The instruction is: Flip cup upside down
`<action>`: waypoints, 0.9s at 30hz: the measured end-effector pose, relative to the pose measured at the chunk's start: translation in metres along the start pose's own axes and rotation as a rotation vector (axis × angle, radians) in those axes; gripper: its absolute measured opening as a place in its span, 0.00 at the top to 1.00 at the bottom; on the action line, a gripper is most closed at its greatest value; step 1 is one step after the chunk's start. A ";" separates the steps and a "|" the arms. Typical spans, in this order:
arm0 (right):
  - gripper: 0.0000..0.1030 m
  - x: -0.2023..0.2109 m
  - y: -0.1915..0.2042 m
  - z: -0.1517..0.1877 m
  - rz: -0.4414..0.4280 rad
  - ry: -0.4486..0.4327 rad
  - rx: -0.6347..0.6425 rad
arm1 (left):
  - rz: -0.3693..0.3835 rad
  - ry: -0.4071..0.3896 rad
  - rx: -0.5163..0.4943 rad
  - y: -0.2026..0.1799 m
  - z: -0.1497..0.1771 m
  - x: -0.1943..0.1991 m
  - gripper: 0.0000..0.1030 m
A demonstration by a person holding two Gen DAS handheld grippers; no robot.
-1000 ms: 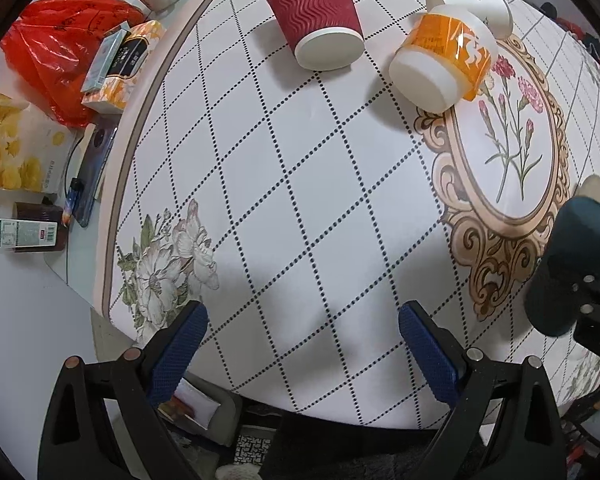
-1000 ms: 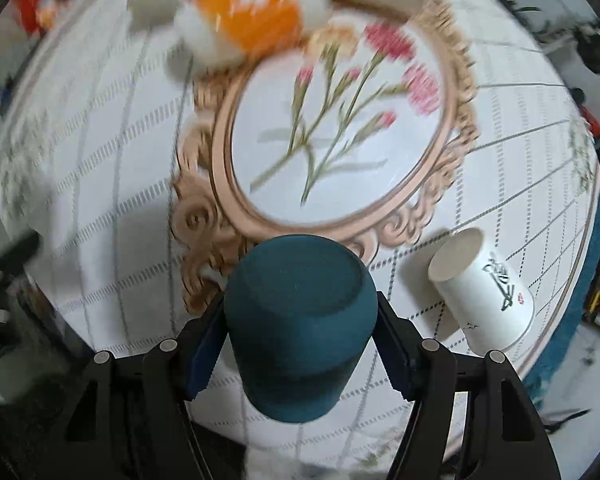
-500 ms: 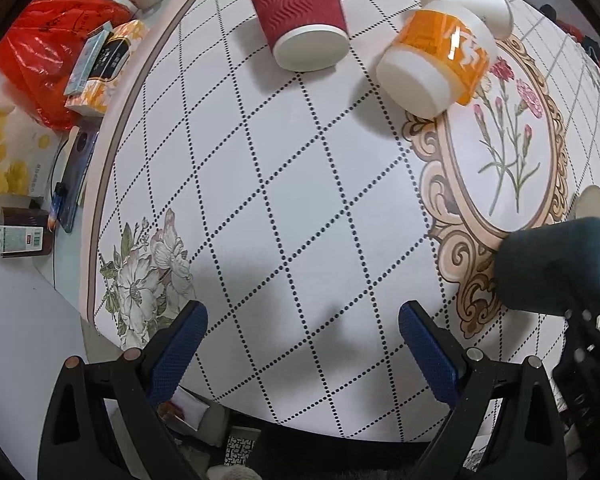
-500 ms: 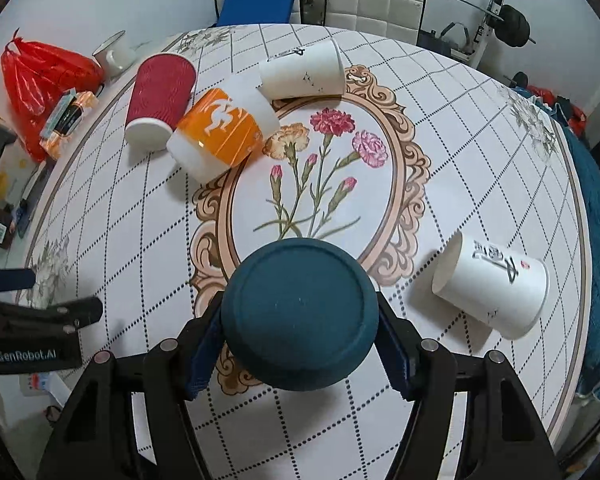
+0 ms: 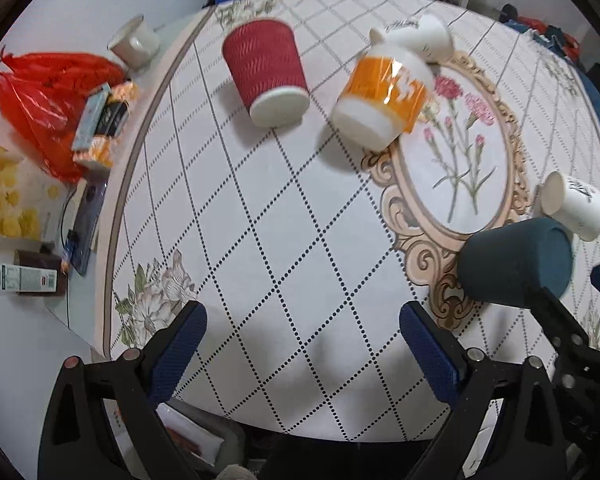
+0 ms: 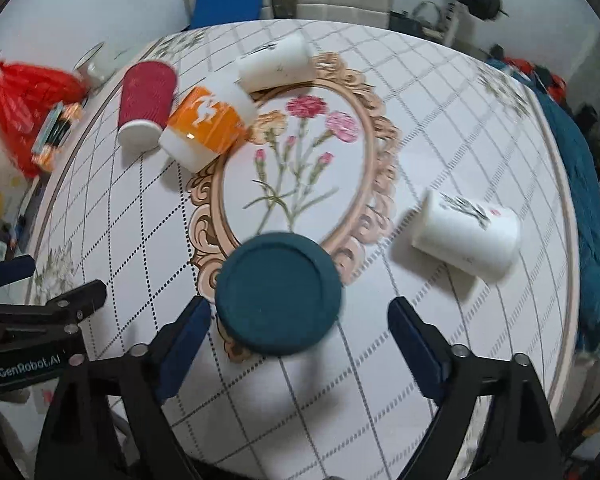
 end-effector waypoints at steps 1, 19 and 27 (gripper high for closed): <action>0.08 0.008 -0.004 0.003 0.004 -0.005 -0.021 | 0.006 -0.013 -0.005 0.000 0.001 0.006 0.03; 0.07 0.143 -0.043 0.056 0.201 -0.135 -0.197 | 0.091 -0.189 -0.080 -0.007 0.023 0.112 0.03; 0.07 0.209 -0.045 0.069 0.176 -0.195 -0.209 | 0.090 -0.264 -0.065 -0.007 0.042 0.167 0.03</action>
Point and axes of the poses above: each gripper's, at about its wrist camera, not at the fingertips, and x roughly against the way its jaws point, y to its left, z to its underside, the point moved 8 cm from there along -x, roughly the way its jaws point, and after that the axes turned 1 degree about -y, right-handed, at the moved point
